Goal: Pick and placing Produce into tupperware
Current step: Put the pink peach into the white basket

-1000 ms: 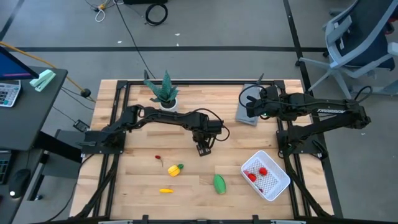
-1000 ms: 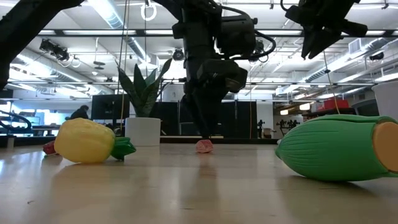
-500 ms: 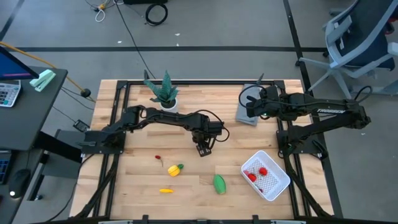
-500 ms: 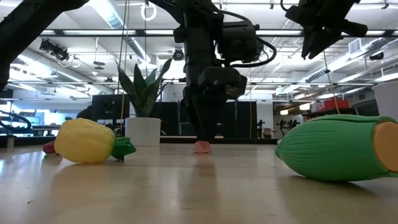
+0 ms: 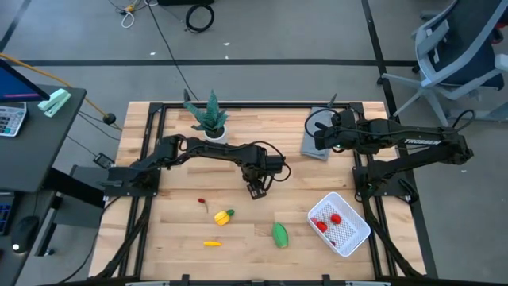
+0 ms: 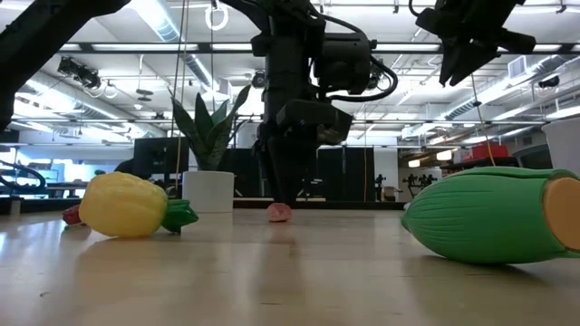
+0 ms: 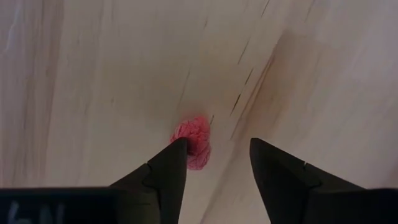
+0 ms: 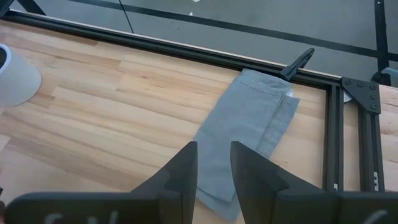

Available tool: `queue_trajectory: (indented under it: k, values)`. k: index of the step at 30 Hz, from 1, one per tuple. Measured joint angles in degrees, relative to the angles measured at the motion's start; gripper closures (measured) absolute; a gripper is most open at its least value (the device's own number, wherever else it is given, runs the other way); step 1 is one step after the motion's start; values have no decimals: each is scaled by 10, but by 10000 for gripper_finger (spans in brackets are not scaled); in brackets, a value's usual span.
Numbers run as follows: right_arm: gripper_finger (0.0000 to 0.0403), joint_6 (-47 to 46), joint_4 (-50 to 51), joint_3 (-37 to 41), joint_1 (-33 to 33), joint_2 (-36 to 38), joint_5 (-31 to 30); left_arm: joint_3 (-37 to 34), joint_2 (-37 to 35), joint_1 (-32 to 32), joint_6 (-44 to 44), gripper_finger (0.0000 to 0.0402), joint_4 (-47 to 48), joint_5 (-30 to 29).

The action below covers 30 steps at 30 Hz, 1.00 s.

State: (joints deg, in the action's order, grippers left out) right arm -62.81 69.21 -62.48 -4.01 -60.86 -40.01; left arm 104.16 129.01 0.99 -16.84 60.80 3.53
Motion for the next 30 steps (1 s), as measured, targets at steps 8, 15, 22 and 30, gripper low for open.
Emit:
queue_trajectory:
  k: [8, 15, 22, 30]
  values:
    - [298, 0, 0, 0, 0, 0, 0, 1, -7, -6, -4, 226, 7, 0]
    - [298, 0, 0, 1, 0, -1, -5, 36, -16, -6, -4, 227, 28, 0]
    - [298, -1, 0, 1, 0, -4, -5, 61, -17, -5, 27, 218, 63, -34]
    - [298, -1, 1, 1, 0, -4, -4, 61, -13, -9, 31, 205, 82, -38]
